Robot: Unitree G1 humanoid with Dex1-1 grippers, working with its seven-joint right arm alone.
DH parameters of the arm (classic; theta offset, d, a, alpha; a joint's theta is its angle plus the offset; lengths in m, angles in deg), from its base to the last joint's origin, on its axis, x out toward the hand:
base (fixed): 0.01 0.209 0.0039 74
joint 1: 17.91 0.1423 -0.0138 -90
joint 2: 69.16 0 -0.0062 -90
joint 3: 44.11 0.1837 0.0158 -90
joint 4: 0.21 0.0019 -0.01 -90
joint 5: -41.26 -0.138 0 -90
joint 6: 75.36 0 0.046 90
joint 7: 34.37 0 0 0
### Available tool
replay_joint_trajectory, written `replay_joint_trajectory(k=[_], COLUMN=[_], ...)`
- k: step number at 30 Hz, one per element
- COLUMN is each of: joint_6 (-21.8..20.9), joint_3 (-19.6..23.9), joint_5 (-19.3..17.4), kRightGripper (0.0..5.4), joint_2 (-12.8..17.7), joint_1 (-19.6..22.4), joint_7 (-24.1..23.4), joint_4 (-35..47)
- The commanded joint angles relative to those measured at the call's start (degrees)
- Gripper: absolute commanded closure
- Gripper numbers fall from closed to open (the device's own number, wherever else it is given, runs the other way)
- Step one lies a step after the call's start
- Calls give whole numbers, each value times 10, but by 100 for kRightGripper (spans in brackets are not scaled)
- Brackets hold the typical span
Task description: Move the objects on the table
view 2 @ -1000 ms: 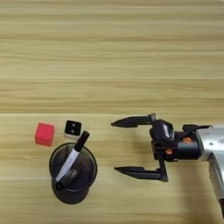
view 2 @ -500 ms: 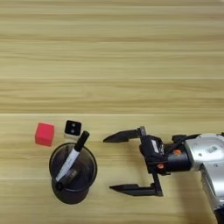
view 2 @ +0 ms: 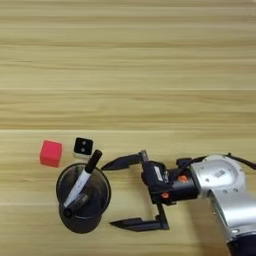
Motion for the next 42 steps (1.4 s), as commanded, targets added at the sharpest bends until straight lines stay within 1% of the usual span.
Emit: replay_joint_trajectory(k=[1, 17, 22, 27, 33, 34, 38, 42], joint_6=[12, 8, 10, 11, 13, 13, 14, 14], joint_3=[7, -27, -38, -53, -67, -69, -73, -73], joint_5=[-17, -7, -9, -5, -4, -4, -5, -4], kRightGripper=[3, 3, 3, 3, 3, 23, 64, 69], joint_2=[-3, -25, -38, -56, -63, -64, -66, -66], joint_1=[36, 49, 57, 75, 80, 79, 79, 79], joint_7=[-33, -28, -31, -32, -27, -27, -30, -34], joint_4=[19, 0, -2, -12, -10, -9, -7, -7])
